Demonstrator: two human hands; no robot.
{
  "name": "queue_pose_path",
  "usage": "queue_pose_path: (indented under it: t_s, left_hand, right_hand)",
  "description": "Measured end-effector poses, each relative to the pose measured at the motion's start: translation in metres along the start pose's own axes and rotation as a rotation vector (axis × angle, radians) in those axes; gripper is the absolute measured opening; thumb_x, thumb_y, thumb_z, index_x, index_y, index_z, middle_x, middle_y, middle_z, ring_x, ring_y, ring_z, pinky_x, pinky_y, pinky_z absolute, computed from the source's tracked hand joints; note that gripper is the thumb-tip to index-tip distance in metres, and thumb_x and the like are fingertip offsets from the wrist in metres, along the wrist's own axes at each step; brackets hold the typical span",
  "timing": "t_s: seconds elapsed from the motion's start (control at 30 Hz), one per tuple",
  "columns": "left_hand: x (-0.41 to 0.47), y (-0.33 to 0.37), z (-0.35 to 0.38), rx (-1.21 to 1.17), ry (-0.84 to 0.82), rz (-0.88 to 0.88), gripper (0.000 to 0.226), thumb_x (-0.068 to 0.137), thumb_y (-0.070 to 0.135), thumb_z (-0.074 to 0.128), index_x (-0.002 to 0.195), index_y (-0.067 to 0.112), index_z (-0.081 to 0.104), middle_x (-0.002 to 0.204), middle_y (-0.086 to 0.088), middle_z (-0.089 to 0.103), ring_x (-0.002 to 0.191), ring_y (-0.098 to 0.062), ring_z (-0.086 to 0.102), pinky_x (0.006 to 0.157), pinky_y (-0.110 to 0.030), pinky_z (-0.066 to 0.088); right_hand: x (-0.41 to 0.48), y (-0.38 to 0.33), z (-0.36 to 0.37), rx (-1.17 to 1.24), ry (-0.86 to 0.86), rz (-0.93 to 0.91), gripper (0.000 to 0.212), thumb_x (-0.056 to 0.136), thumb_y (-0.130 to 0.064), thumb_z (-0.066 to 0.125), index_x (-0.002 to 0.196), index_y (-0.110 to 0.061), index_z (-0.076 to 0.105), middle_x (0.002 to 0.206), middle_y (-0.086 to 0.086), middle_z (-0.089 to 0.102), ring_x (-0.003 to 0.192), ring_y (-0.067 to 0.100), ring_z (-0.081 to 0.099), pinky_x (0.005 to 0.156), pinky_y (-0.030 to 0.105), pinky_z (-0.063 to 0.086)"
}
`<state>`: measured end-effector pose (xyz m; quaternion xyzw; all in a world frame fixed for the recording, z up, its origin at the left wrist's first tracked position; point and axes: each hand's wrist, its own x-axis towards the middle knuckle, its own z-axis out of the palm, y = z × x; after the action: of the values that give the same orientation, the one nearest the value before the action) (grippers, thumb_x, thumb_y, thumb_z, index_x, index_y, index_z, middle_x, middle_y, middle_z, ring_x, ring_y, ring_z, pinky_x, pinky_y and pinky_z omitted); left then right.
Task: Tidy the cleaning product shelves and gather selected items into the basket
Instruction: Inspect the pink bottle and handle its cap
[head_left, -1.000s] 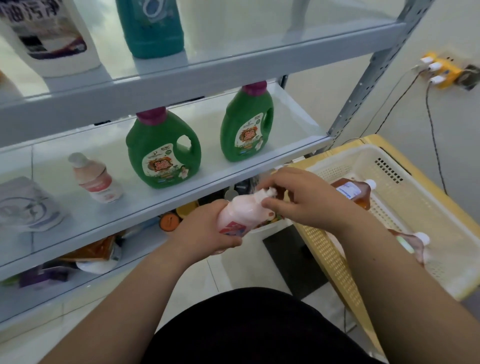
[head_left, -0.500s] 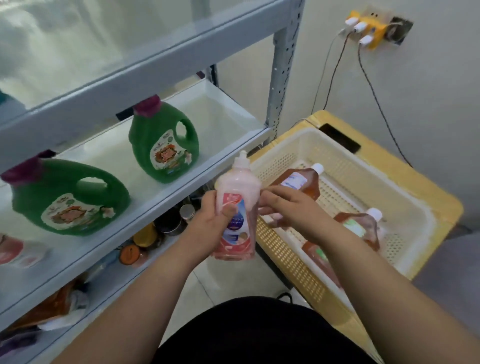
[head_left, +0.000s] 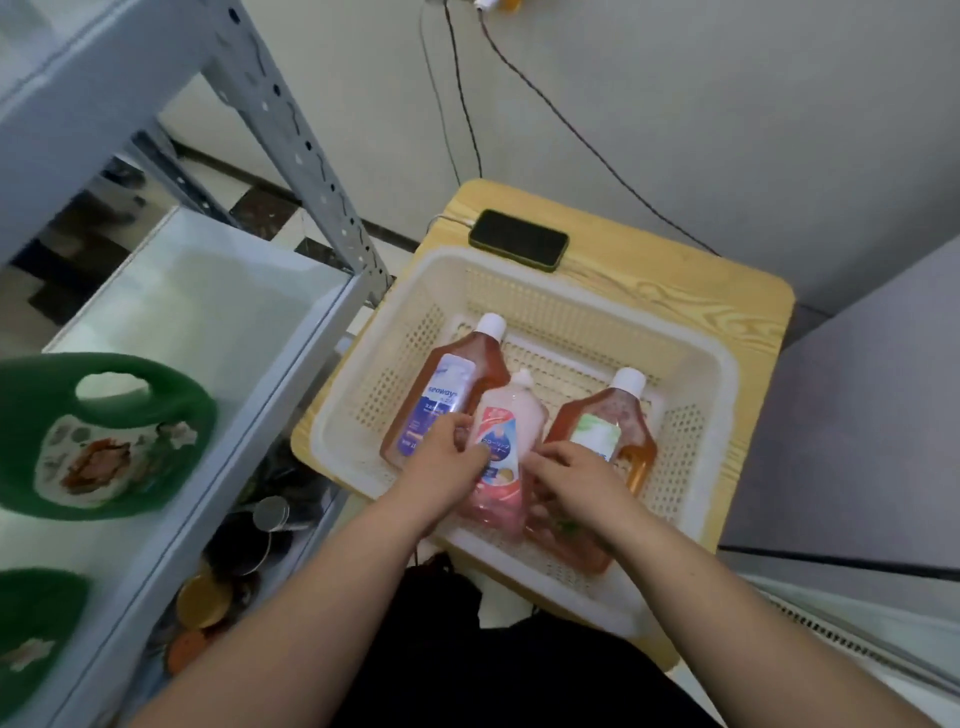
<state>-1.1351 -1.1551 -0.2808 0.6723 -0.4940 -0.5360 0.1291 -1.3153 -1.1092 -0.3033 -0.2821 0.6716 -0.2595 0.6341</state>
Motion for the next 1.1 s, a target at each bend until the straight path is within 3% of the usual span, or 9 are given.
queue_pose_path:
  t_s: [0.13,0.27,0.4,0.53,0.63,0.7,0.8,0.97,1.1]
  left_hand:
    - [0.038,-0.001,0.009,0.228,-0.16,0.021,0.039,0.091,0.024,0.068,0.126,0.031,0.054,0.117,0.006,0.072,0.097,-0.011,0.071,0.086,-0.029,0.055]
    - [0.058,0.003,0.011,0.491,-0.217,0.103,0.047,0.093,0.029,0.066,0.137,0.022,0.051,0.121,-0.002,0.069,0.111,-0.026,0.066,0.092,-0.033,0.049]
    - [0.067,0.007,0.006,0.645,-0.274,0.303,0.045,0.096,0.03,0.065,0.134,0.011,0.052,0.127,-0.01,0.059,0.12,-0.028,0.058,0.097,-0.038,0.047]
    - [0.078,0.005,-0.008,0.847,-0.304,0.562,0.054,0.097,0.038,0.064,0.135,0.003,0.048,0.129,-0.015,0.046,0.122,-0.028,0.048,0.102,-0.031,0.036]
    - [0.089,-0.003,-0.01,1.078,-0.303,0.781,0.076,0.1,0.052,0.047,0.155,0.003,0.029,0.151,-0.018,0.037,0.14,-0.034,0.035,0.118,-0.039,0.023]
    - [0.097,-0.011,-0.01,1.218,-0.349,0.819,0.085,0.099,0.064,0.021,0.162,0.016,-0.011,0.171,-0.009,-0.002,0.157,-0.029,0.001,0.126,-0.049,0.0]
    - [0.108,-0.026,-0.008,1.277,-0.395,0.853,0.078,0.088,0.067,-0.009,0.145,0.025,-0.042,0.156,0.003,-0.045,0.149,-0.022,-0.034,0.121,-0.053,-0.02]
    - [0.118,-0.038,-0.003,1.38,-0.379,0.807,0.078,0.089,0.064,-0.013,0.143,0.017,-0.044,0.151,-0.005,-0.049,0.138,-0.026,-0.047,0.109,-0.056,-0.035]
    - [0.12,-0.036,-0.004,1.48,-0.352,0.791,0.08,0.093,0.062,-0.008,0.149,0.012,-0.036,0.162,-0.008,-0.036,0.146,-0.031,-0.039,0.113,-0.061,-0.028]
  right_hand:
    - [0.02,0.009,0.0,-0.201,0.147,0.008,0.016,0.098,-0.037,0.065,0.102,-0.023,0.07,0.088,-0.001,0.074,0.079,0.022,0.074,0.076,0.04,0.062]
    - [0.032,0.005,0.009,-0.473,0.27,-0.018,0.024,0.098,-0.047,0.061,0.099,-0.023,0.064,0.078,-0.012,0.061,0.071,0.009,0.058,0.056,0.025,0.035]
    - [0.038,0.009,0.017,-0.498,0.378,0.002,0.025,0.096,-0.049,0.064,0.099,-0.024,0.062,0.077,-0.013,0.06,0.073,0.011,0.058,0.057,0.025,0.037]
    - [0.038,0.011,0.028,-0.531,0.478,-0.02,0.027,0.092,-0.047,0.07,0.105,-0.025,0.061,0.088,-0.009,0.064,0.085,0.018,0.063,0.07,0.033,0.047]
    - [0.034,0.021,0.037,-0.78,0.545,-0.157,0.054,0.094,-0.043,0.067,0.14,-0.019,0.057,0.128,0.009,0.062,0.122,0.031,0.057,0.098,0.044,0.05]
    - [0.027,0.034,0.044,-1.01,0.59,-0.231,0.061,0.098,-0.048,0.056,0.153,-0.023,0.048,0.153,0.012,0.051,0.143,0.036,0.045,0.116,0.059,0.038]
    - [0.024,0.049,0.047,-1.138,0.536,-0.184,0.064,0.104,-0.059,0.027,0.163,-0.036,0.022,0.169,0.005,0.027,0.158,0.031,0.017,0.124,0.06,0.003]
    - [0.036,0.057,0.041,-1.204,0.403,-0.058,0.066,0.094,-0.075,-0.012,0.153,-0.051,-0.027,0.168,-0.006,-0.025,0.148,0.021,-0.039,0.112,0.059,-0.033]
    - [0.041,0.053,0.042,-1.2,0.37,-0.055,0.067,0.088,-0.079,-0.018,0.147,-0.053,-0.036,0.16,-0.008,-0.038,0.141,0.02,-0.05,0.098,0.056,-0.045]
